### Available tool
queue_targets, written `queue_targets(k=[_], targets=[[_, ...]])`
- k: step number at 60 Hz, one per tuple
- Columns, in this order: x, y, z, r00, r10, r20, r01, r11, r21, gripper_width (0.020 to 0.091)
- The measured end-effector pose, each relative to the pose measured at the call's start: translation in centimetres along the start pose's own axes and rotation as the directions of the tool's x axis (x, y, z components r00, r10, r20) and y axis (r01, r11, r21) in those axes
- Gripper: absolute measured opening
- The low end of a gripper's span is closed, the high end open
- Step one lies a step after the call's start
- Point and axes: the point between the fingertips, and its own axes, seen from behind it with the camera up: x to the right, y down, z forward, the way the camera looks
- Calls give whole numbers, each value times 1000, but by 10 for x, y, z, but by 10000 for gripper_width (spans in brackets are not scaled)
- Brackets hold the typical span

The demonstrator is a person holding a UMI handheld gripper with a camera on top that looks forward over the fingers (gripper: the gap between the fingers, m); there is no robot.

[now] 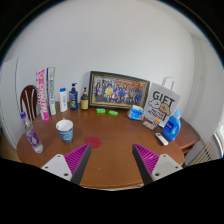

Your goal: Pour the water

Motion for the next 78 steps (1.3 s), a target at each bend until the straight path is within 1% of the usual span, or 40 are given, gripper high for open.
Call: queue_targets(k=[5,13,20,29,35,41,48,52,54,57,58,64,67,71,75,77,78], targets=[[-7,4,-1,1000,-17,-4,17,1000,-10,856],[-49,19,-12,1000,-21,8,21,999,-34,855],[-105,36,-22,998,-19,55,22,998,-54,856],[-197,51,-26,990,0,143,10,998,-63,857],[-262,52,-20,978,16,209,-7,999,-43,860],[-318,47,-2,965,19,261,-21,1000,2,859],[-364,36,29,961,7,276,-28,997,72,855],[-380,31,50,964,23,266,-50,994,96,854],[-387,29,60,964,36,263,-66,992,105,842],[-396,27,74,963,53,265,-86,990,115,804],[-399,27,80,964,59,261,-93,988,122,780],[-405,29,100,971,53,232,-87,986,139,596],[-401,26,104,980,48,193,-80,983,166,513],[-402,23,108,980,55,192,-91,979,184,483],[-403,23,107,981,50,187,-85,979,187,405],[-403,23,107,982,50,183,-85,979,185,388],[-403,23,108,982,50,185,-84,979,183,360]])
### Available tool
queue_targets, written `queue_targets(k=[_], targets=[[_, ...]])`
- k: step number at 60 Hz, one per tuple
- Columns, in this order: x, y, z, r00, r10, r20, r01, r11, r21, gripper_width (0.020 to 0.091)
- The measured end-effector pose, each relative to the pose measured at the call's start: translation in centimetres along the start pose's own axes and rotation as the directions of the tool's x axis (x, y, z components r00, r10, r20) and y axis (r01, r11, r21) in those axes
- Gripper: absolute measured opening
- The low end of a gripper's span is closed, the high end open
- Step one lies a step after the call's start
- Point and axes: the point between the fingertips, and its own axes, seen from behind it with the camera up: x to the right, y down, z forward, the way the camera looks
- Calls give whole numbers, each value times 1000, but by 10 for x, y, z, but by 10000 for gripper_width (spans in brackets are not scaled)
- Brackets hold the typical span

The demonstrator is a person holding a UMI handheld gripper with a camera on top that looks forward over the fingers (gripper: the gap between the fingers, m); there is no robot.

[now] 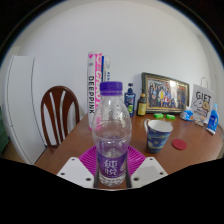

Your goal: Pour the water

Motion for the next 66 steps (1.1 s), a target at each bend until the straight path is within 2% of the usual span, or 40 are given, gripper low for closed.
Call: queue_targets(k=[2,3,12,24,32,41,54,61,66], targets=[[-2,-1,1,1000,1,7,-1,1000,-3,361],[-3,-2,1,1000,1,12,-1,1000,-2,324],[-15,-40,4,997,71,35,-72,996,50,323],[-23,-140,21,843,496,208,-519,852,75,322],[-14,-180,40,566,761,316,-800,600,-11,321],[11,-186,61,225,916,332,-952,279,-124,321],[28,-173,76,-203,938,283,-955,-126,-267,320],[33,-170,80,-400,879,260,-896,-317,-311,321],[36,-166,81,-465,851,244,-864,-377,-334,322]])
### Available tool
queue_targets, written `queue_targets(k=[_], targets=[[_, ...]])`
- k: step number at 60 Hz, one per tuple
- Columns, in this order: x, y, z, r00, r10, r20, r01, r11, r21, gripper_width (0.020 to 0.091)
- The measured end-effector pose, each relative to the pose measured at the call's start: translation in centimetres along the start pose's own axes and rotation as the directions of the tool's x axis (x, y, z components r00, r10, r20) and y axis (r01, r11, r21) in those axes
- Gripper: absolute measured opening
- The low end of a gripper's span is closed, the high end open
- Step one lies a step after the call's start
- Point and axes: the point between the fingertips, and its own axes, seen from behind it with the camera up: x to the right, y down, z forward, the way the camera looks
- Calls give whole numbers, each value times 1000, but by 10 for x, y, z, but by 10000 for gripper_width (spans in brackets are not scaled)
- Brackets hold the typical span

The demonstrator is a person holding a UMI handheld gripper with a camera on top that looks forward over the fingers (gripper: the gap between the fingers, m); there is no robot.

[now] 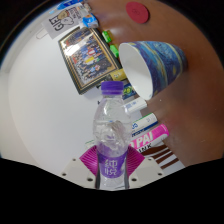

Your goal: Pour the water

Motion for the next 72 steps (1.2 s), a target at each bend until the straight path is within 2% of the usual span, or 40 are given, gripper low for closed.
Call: queue_targets(k=[12,18,24,33,40,43,52,54,62,72], targets=[[6,4,-1,999,26,-27,-27,999,-26,321],[3,9,-3,991,-120,-66,117,992,-48,322],[-7,9,-4,928,-357,-103,350,933,-85,322],[-49,-10,-9,645,-754,-121,747,656,-103,323],[-90,-31,-16,349,-931,-110,929,359,-90,321],[-103,-45,-24,220,-969,-108,970,229,-76,321],[-125,-108,-35,-152,-971,-186,987,-139,-82,321],[-129,-125,-36,-208,-955,-209,976,-191,-102,320],[-112,-196,-46,-355,-895,-270,933,-321,-164,320],[-67,-263,-57,-419,-859,-295,898,-344,-273,319]])
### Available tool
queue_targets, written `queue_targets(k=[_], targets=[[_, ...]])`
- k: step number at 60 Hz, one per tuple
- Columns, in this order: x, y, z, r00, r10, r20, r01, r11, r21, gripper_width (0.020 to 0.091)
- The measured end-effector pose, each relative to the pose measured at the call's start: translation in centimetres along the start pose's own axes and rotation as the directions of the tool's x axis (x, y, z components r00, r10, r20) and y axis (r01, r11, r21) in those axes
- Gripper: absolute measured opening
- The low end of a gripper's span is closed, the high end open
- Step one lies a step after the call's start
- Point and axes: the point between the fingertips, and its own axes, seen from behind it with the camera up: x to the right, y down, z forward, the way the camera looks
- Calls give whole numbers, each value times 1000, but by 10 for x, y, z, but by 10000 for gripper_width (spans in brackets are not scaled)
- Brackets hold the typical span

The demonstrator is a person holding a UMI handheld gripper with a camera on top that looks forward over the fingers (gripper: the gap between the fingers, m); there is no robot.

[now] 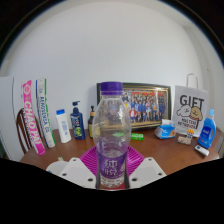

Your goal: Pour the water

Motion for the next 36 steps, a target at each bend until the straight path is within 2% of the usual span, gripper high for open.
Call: queue_targets(k=[14,16,22,33,36], targets=[[15,74,7,999,34,11,-33,996,-87,330],[15,70,7,1000,24,18,-23,998,-54,326],[11,72,3,1000,-6,15,7,999,-44,348],[11,76,2,1000,-10,18,11,997,-81,517],[10,79,0,1000,-1,22,3,994,-113,651]])
